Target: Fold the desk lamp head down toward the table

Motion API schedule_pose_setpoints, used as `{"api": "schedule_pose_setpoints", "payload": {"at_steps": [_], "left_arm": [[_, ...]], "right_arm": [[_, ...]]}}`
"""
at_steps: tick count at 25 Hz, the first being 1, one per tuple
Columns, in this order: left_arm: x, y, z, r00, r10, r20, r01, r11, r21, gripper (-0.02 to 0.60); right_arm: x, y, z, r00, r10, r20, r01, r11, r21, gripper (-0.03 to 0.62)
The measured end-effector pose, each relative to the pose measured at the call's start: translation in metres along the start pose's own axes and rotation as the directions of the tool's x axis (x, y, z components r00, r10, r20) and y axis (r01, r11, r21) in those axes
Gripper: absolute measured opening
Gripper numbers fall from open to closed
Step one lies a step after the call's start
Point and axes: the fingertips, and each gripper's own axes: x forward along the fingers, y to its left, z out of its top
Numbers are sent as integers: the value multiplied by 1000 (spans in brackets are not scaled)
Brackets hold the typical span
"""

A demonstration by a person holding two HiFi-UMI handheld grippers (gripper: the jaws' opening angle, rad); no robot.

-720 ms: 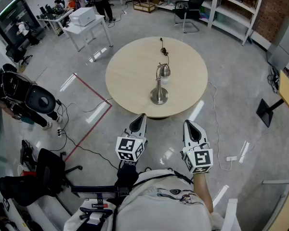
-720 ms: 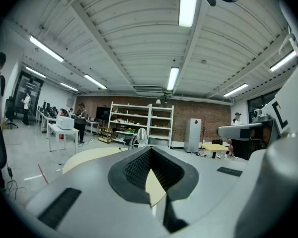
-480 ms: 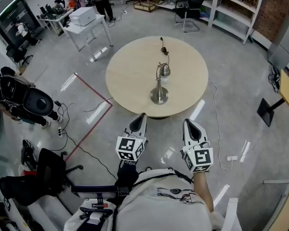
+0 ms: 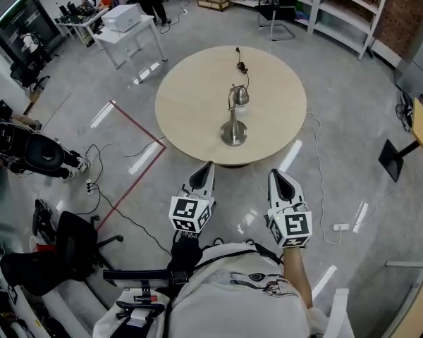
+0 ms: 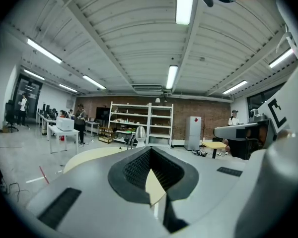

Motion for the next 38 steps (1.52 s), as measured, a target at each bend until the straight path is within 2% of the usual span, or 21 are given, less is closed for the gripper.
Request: {"api": "schedule_pose_setpoints", "payload": {"at_steps": [6,17,22,27,38], "left_arm": [[-2,-16,-7,1000,13,-15,-13,1000,3,1],[-2,-42,-38,996,54,-71,-55,998,-22,2],[10,-27,-46,994,64,-84,-67,997,-38,2],[46,-1,-45,996,44,-83,-47,998,-30,0],[129,69,-14,997,-29,-76,27,999,-23,2]], "right_arm": [[-9,-9,-9,1000,2,-11,-2,999,40,3],[-15,-23,-29,996,71,-60,-68,996,64,3],[6,-27,-36,994,76,-74,-71,995,74,3],[42,-34,-33,996,58,-69,-53,997,61,3],[135,-54,-2,999,-12,-46,15,998,53,3]]}}
